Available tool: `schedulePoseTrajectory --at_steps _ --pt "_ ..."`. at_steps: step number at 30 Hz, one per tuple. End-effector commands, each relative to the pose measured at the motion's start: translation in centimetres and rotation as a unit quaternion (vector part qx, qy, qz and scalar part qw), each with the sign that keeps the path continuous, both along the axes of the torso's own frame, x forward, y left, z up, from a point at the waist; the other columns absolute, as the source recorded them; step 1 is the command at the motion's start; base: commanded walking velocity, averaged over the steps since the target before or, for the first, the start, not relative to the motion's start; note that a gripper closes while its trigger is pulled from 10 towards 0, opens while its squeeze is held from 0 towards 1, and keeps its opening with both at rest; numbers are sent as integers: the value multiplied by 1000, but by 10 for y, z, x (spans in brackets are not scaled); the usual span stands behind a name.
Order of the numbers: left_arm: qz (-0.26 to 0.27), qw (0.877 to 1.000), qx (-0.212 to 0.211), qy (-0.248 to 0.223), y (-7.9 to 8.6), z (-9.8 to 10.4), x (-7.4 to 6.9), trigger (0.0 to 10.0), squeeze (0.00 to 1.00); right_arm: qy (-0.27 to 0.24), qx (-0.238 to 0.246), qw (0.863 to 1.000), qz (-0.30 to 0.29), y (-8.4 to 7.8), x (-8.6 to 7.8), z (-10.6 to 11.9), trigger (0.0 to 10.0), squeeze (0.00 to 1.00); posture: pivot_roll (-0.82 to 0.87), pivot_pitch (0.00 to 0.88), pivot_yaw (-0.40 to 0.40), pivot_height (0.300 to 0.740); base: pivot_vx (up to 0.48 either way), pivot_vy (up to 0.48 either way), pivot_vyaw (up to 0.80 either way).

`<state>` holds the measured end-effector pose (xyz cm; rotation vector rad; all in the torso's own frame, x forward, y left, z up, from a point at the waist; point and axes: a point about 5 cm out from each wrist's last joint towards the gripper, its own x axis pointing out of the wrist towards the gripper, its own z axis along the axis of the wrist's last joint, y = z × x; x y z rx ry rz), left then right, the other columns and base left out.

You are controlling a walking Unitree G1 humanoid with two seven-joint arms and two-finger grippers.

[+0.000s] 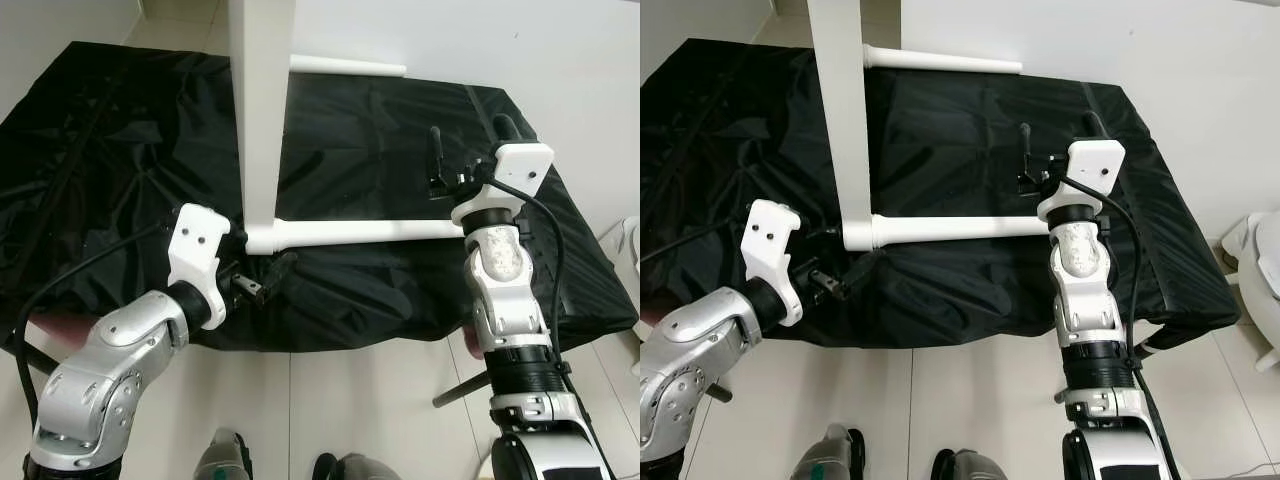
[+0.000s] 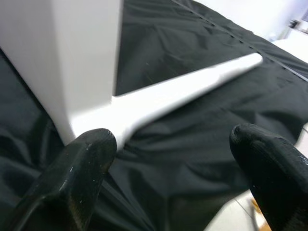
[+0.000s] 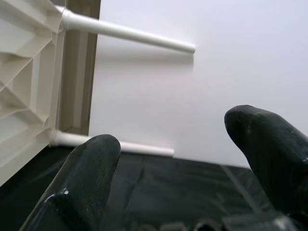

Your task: Building children table

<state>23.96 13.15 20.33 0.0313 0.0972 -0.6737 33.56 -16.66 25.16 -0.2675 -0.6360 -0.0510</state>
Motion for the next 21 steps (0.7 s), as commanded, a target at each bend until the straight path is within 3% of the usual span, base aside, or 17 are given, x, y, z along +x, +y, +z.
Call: schedulePoseTrajectory --at_steps 1,5,10,12,14,16,21 --pt "-72 997 -2 23 -8 -4 -12 10000 0 -16 -3 1000 -14 -3 2 5 10000 0 113 73 -90 740 0 0 0" --pt "-89 995 1 41 -9 -7 -20 10000 0 -25 -7 1000 -13 2 5 7 10000 0 128 62 -94 740 0 0 0" --pt "-83 995 -14 50 -9 -7 -17 10000 0 -38 -12 999 -13 5 6 10 10000 0 127 58 -92 740 0 0 0" --pt "-75 995 -24 56 -15 -10 -7 10000 0 -62 -20 998 -22 9 6 16 10000 0 126 54 -85 740 0 0 0" --pt "-75 995 -24 56 -15 -10 -7 10000 0 -62 -20 998 -22 9 6 16 10000 0 126 54 -85 740 0 0 0" --pt "-68 996 -32 57 -21 -10 3 10000 0 -85 -27 995 -37 10 5 22 10000 0 119 60 -78 740 0 0 0" --pt "-63 996 -33 61 -27 -10 13 10000 0 -104 -29 993 -57 8 3 27 10000 0 111 64 -69 740 0 0 0"
